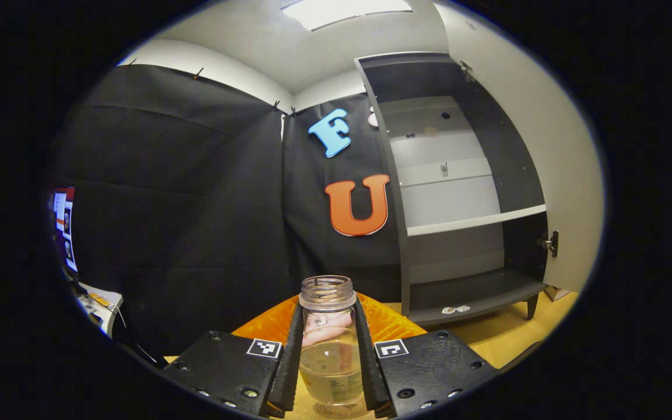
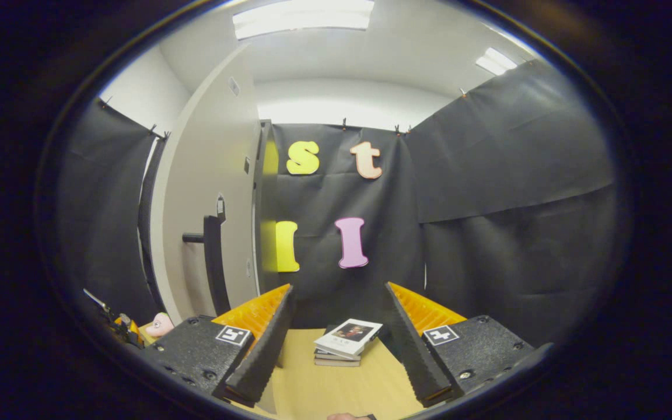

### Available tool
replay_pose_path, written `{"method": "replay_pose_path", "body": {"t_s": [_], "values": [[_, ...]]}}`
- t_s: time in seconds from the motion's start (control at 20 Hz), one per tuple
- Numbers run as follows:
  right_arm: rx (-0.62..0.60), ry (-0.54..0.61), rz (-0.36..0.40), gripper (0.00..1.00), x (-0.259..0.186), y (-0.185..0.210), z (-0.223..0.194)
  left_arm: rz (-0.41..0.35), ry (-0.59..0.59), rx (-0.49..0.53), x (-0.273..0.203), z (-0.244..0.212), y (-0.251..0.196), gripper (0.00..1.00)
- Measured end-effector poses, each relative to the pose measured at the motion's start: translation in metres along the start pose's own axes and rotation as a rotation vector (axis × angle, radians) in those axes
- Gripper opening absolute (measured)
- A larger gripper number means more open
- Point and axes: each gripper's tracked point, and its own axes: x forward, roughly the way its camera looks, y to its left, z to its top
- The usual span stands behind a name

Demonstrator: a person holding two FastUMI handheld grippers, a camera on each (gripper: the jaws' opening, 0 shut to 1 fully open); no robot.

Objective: Open the cabinet door with the right hand, grasp the bottle in the cabinet with the left hand and place it on the coaster, then close the cabinet door with the right hand.

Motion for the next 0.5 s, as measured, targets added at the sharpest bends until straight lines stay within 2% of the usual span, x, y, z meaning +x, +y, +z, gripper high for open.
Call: {"method": "replay_pose_path", "body": {"t_s": [0.25, 0.5], "values": [[-0.012, -0.004, -0.032, 0.93, -0.008, -0.002, 0.010, 0.049, 0.006, 0.023, 0.004, -0.038, 0.016, 0.43], [0.003, -0.010, -0.059, 0.93, -0.007, -0.001, 0.009, 0.003, 0.021, -0.013, 0.007, -0.056, 0.003, 0.43]]}}
